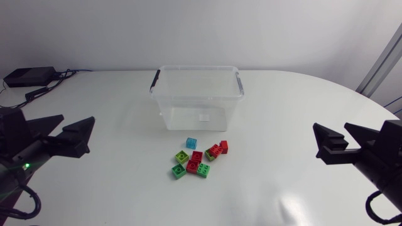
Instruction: Place the duplo bricks in the container
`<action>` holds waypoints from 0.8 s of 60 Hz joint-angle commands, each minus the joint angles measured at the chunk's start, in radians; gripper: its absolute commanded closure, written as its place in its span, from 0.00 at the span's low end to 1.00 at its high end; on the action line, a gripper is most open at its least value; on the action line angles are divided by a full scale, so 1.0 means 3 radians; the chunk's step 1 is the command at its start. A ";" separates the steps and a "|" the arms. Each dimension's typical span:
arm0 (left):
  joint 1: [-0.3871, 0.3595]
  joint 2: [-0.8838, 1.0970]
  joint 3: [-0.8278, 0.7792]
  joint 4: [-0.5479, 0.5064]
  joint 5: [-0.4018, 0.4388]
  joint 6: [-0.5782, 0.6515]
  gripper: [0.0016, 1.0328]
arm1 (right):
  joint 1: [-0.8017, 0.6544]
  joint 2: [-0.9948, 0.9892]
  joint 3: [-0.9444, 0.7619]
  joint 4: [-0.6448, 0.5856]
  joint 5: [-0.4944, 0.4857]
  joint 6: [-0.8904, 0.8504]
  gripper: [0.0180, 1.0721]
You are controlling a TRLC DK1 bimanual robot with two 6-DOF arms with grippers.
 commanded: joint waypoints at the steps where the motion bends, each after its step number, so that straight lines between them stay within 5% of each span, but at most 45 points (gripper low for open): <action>1: -0.0126 0.0408 0.0314 -0.0189 -0.0034 -0.0063 0.10 | 0.0051 0.0200 0.0127 -0.0090 -0.0022 -0.0037 0.05; 14: -0.0377 0.1728 0.1168 -0.1048 -0.0018 0.0485 0.10 | 0.0087 0.0803 0.0434 -0.0320 -0.0037 0.0019 0.05; 48: -0.1098 0.3400 0.1649 -0.1191 0.0585 0.0981 0.10 | 0.0398 0.1657 0.0991 -0.1220 -0.0242 0.0101 0.05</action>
